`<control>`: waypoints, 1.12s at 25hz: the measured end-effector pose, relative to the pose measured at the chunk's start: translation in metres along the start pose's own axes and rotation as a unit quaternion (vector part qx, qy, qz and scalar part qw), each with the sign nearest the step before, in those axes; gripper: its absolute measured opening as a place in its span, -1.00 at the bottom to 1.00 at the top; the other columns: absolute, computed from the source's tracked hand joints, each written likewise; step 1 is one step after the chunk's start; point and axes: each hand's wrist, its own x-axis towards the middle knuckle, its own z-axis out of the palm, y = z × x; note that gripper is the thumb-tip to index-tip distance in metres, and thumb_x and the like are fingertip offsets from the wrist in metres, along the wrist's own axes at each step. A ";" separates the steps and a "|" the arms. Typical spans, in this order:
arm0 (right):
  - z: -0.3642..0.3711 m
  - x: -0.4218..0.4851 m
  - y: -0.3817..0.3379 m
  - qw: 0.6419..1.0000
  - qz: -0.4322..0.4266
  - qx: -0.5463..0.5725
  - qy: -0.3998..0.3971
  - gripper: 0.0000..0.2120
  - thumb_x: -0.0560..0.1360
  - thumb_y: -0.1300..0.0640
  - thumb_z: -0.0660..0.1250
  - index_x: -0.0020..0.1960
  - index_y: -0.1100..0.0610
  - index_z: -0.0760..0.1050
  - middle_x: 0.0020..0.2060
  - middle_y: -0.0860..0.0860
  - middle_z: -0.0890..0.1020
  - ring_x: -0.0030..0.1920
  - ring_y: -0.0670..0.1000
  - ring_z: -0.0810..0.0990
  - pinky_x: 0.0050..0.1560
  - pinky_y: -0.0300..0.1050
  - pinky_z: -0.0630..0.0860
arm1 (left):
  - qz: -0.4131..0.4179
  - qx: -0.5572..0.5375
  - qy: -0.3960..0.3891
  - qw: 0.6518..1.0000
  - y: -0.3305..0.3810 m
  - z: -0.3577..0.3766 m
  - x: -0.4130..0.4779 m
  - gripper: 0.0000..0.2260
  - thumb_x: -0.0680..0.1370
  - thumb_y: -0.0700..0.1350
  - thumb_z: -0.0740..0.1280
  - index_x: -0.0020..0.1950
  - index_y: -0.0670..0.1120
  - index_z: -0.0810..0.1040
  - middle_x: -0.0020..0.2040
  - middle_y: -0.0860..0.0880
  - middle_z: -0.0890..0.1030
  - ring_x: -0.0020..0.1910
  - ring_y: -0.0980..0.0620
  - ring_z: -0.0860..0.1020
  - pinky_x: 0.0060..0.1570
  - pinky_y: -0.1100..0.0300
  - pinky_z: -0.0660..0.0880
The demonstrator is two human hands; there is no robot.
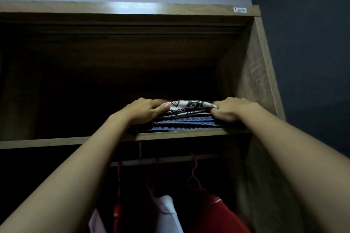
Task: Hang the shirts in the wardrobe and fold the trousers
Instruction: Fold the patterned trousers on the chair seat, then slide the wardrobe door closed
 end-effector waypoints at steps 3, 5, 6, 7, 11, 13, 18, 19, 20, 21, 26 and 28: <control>0.004 -0.003 0.000 1.000 0.003 0.004 -0.029 -0.50 0.54 -0.14 0.01 0.40 0.05 0.28 0.35 0.13 0.42 0.31 0.16 0.42 0.16 -0.02 0.33 | -0.004 0.038 -0.029 0.999 0.005 0.000 -0.006 -0.48 0.44 0.46 -0.10 0.35 0.37 0.24 0.39 0.08 0.43 0.35 -0.07 0.40 0.28 -0.14 0.36; 0.007 -0.006 0.002 1.000 -0.005 -0.002 -0.023 -0.48 0.53 -0.14 0.02 0.40 0.11 0.27 0.37 0.13 0.39 0.34 0.14 0.39 0.23 -0.01 0.31 | 0.008 0.026 -0.006 1.000 0.011 -0.001 -0.008 -0.46 0.47 0.42 -0.08 0.38 0.27 0.28 0.40 0.05 0.41 0.35 -0.05 0.39 0.30 -0.09 0.35; 0.007 -0.007 0.003 1.000 -0.012 -0.017 0.003 -0.44 0.53 -0.15 0.03 0.42 0.14 0.24 0.39 0.14 0.37 0.37 0.14 0.35 0.30 0.00 0.26 | 0.016 0.015 0.032 0.999 0.014 -0.003 -0.010 -0.43 0.48 0.39 -0.07 0.40 0.21 0.30 0.41 0.03 0.40 0.36 -0.04 0.38 0.32 -0.04 0.34; 0.009 -0.012 0.002 0.998 -0.023 -0.039 0.046 -0.38 0.51 -0.17 0.03 0.45 0.17 0.19 0.42 0.15 0.32 0.42 0.14 0.28 0.38 0.02 0.18 | 0.021 0.002 0.078 0.997 0.017 -0.005 -0.016 -0.41 0.49 0.36 -0.07 0.43 0.14 0.29 0.43 0.01 0.39 0.39 -0.03 0.36 0.35 0.01 0.31; 0.029 -0.050 -0.038 0.949 -0.108 0.038 0.293 -0.28 0.40 -0.12 0.02 0.45 0.25 0.20 0.44 0.19 0.30 0.47 0.15 0.21 0.47 0.03 0.06 | 0.030 -0.035 0.202 0.978 0.018 -0.016 -0.062 -0.51 0.60 0.13 0.04 0.47 -0.08 0.28 0.45 -0.10 0.35 0.46 -0.01 0.26 0.41 0.11 0.19; 0.051 -0.080 -0.081 0.913 -0.158 0.083 0.367 -0.38 0.40 -0.08 0.08 0.32 0.26 0.41 0.29 0.21 0.50 0.34 0.16 0.43 0.40 0.02 0.25 | 0.026 -0.036 0.223 0.974 0.015 -0.020 -0.098 -0.49 0.57 0.11 0.04 0.45 -0.11 0.31 0.44 -0.12 0.37 0.46 -0.01 0.25 0.41 0.06 0.21; 0.143 -0.177 -0.211 0.876 -0.286 0.208 0.328 -0.54 0.39 -0.02 0.18 0.16 0.21 0.53 0.09 0.13 0.63 0.14 0.10 0.59 0.30 -0.05 0.32 | 0.008 0.009 0.228 0.974 -0.019 0.002 -0.232 -0.50 0.57 0.09 0.05 0.43 -0.13 0.34 0.43 -0.11 0.38 0.45 -0.02 0.28 0.39 0.06 0.19; 0.160 -0.204 -0.244 0.868 -0.321 0.231 0.301 -0.56 0.39 -0.01 0.20 0.16 0.21 0.53 0.09 0.13 0.63 0.13 0.10 0.59 0.30 -0.07 0.31 | -0.008 0.025 0.224 0.974 -0.034 0.008 -0.268 -0.51 0.57 0.07 0.06 0.42 -0.15 0.36 0.42 -0.12 0.38 0.44 -0.04 0.28 0.38 0.03 0.21; 0.179 -0.230 -0.271 0.860 -0.350 0.253 0.270 -0.58 0.40 0.00 0.22 0.15 0.21 0.53 0.09 0.12 0.62 0.13 0.10 0.58 0.29 -0.07 0.32 | -0.024 0.033 0.220 0.975 -0.046 0.018 -0.305 -0.54 0.58 0.04 0.09 0.41 -0.17 0.37 0.42 -0.14 0.38 0.44 -0.06 0.30 0.37 0.00 0.24; 0.190 -0.243 -0.279 0.862 -0.358 0.262 0.245 -0.60 0.40 0.01 0.23 0.14 0.21 0.54 0.08 0.12 0.62 0.12 0.10 0.58 0.29 -0.06 0.34 | -0.026 0.035 0.229 0.973 -0.049 0.029 -0.320 -0.56 0.59 0.00 0.11 0.40 -0.20 0.37 0.42 -0.17 0.37 0.43 -0.08 0.30 0.37 -0.02 0.27; 0.256 -0.351 -0.374 0.833 -0.466 0.278 0.108 -0.64 0.42 0.00 0.23 0.13 0.15 0.55 0.08 0.07 0.62 0.12 0.05 0.57 0.30 -0.12 0.30 | -0.110 0.047 0.204 0.972 -0.082 0.062 -0.463 -0.58 0.59 -0.10 0.15 0.43 -0.22 0.31 0.46 -0.15 0.27 0.46 -0.06 0.23 0.38 -0.05 0.30; 0.280 -0.389 -0.410 0.809 -0.534 0.243 0.037 -0.64 0.43 -0.03 0.20 0.12 0.12 0.53 0.06 0.05 0.61 0.11 0.03 0.57 0.29 -0.13 0.34 | -0.152 0.057 0.171 0.972 -0.099 0.075 -0.508 -0.55 0.59 -0.09 0.14 0.46 -0.21 0.25 0.48 -0.15 0.23 0.48 -0.06 0.18 0.41 -0.05 0.25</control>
